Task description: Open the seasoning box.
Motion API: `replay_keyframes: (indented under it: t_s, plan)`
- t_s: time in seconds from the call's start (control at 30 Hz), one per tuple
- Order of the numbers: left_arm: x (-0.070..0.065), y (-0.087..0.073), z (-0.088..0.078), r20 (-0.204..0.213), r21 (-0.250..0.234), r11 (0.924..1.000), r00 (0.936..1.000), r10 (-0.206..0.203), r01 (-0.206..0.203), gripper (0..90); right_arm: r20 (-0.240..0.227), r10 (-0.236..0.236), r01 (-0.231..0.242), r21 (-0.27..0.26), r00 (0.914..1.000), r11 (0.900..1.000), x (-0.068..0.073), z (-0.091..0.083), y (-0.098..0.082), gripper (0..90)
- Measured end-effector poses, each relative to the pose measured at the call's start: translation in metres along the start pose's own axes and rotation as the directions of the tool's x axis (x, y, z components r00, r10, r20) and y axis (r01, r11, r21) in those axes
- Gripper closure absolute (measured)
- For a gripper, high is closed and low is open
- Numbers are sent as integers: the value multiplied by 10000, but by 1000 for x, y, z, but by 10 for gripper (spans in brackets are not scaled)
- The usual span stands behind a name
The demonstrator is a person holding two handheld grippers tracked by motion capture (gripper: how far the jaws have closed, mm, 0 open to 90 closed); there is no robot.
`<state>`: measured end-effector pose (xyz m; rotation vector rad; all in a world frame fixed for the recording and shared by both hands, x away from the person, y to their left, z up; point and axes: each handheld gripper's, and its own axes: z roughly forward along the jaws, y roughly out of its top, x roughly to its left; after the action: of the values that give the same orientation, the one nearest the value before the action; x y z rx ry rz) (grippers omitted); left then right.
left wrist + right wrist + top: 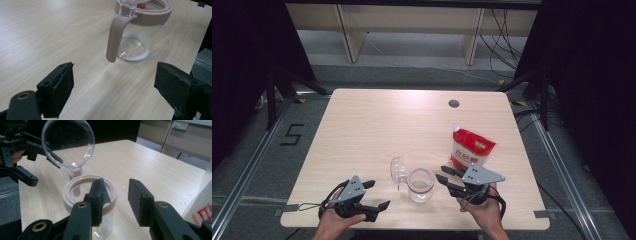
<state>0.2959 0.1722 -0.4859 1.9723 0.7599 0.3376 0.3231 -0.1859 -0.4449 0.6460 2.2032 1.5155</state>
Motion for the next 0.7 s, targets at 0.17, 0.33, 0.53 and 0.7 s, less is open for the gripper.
replay_keyframes:
  t_s: [0.17,0.33,0.53,0.7]
  plan:
    - [-1,0,1,-29,-39,9995,9995,-320,320,155,179,5,-8,201,9998,9998,-8,-1,-7,610]
    - [-1,1,0,11,-18,9998,9998,-198,198,155,254,268,-271,83,9993,9996,-16,-3,-15,555]
    - [-2,0,0,45,-144,9994,9995,-307,307,155,178,837,-841,239,9963,9962,-20,-2,-20,461]
    - [0,1,-1,54,-68,10000,10000,0,0,155,307,1074,-1088,498,9937,9928,-23,-2,-24,426]
